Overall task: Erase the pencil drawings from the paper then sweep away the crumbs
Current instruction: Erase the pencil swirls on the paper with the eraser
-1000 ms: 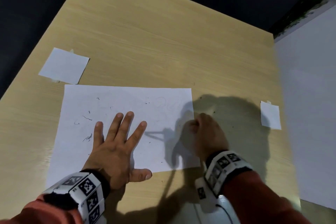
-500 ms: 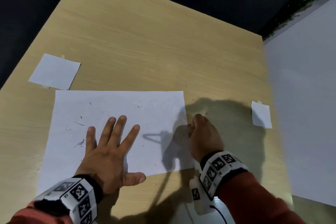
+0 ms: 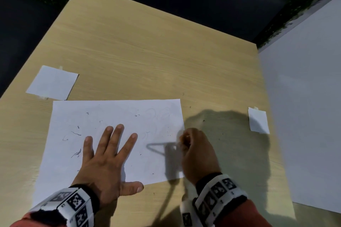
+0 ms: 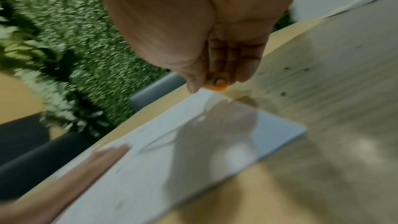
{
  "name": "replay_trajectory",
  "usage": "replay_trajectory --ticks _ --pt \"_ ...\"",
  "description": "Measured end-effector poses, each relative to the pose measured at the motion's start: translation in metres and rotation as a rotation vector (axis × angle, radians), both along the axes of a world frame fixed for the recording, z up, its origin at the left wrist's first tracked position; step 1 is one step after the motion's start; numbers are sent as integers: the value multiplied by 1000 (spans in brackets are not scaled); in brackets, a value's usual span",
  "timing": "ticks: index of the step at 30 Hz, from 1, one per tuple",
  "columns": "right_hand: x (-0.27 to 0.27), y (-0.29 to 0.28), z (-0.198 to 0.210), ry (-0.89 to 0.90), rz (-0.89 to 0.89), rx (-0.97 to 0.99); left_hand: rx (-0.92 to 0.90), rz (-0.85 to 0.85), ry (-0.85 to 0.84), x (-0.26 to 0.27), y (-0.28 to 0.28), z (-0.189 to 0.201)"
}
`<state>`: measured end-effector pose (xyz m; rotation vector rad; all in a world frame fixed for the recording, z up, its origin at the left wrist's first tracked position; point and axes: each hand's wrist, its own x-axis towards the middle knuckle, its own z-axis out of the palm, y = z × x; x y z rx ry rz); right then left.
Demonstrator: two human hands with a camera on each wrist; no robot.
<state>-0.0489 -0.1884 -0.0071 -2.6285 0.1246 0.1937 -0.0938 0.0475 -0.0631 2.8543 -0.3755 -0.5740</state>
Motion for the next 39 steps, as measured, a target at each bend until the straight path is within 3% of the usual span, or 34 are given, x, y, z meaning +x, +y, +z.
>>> replay_trajectory --ticks 4,8,18,23,25,29,35,39 --pt "-22 30 -16 -11 282 -68 4 -6 -8 0 -1 2" --pt "-15 24 -19 -43 159 -31 22 -9 -15 0 0 0" --pt "9 15 -15 46 214 -104 17 -7 -14 1 0 1" --pt "40 -21 -7 60 -66 -190 5 1 8 -1 1 1" --pt "31 -8 1 46 -25 -110 10 3 7 0 0 1" --pt "-5 38 -5 133 301 -32 10 -9 15 1 -1 4" --pt "53 -19 -1 144 -12 -222 -34 -4 6 -1 0 4" --pt "51 36 6 185 193 -23 -68 6 21 0 -2 4"
